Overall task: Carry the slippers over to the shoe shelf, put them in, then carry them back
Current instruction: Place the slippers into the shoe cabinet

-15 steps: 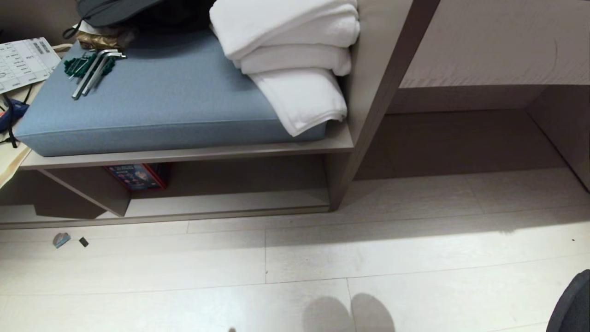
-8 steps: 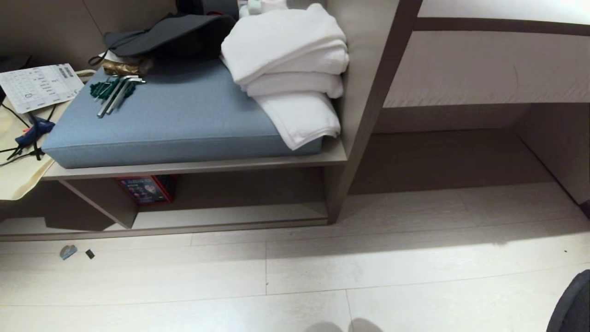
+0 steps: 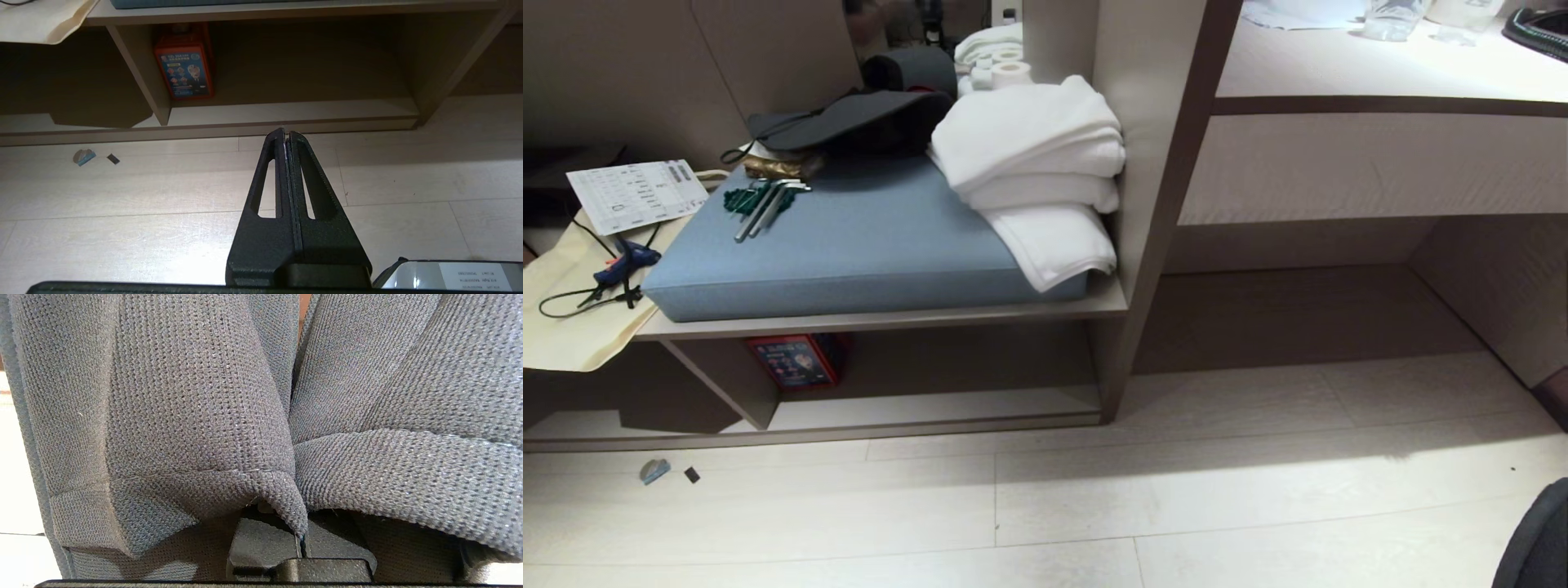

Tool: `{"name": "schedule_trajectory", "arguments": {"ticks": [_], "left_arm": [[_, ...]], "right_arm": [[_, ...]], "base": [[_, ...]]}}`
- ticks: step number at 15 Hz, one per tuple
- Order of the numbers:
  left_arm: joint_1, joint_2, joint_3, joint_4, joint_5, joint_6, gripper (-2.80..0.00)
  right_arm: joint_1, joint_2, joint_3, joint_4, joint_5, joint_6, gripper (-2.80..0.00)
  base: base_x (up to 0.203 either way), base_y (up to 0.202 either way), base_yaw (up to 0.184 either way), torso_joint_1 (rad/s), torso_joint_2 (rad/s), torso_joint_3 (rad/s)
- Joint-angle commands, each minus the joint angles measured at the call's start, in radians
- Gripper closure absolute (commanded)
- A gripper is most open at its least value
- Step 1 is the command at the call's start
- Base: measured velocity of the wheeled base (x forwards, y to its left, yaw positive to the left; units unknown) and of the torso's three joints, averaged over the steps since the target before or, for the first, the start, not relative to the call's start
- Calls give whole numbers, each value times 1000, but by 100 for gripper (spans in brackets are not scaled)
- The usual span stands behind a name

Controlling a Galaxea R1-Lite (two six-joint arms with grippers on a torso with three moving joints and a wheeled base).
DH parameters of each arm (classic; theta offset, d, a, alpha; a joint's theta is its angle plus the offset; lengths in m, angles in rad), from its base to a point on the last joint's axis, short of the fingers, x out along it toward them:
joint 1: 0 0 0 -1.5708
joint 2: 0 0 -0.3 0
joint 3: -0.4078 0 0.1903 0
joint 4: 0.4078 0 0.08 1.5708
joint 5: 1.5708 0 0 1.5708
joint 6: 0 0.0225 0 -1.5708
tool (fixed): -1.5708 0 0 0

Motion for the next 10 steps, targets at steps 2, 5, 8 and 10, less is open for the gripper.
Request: {"name": "schedule_trajectory", "arguments": {"ticks": [2,5,8,10], "left_arm": [[0,1,0,0,0,0,0],[0,2,0,-1,0,0,0],[0,1,0,0,0,0,0],[0,1,0,-1,0,0,0]], "right_arm": [[0,1,0,-1,0,0,0],[0,1,0,0,0,0,0],[0,1,0,0,0,0,0],[0,1,0,0,0,0,0]], "base": [[0,0,0,3,2,202],[0,0,0,1,3,200],[0,0,0,5,0,205],[0,0,0,4,1,203]]}}
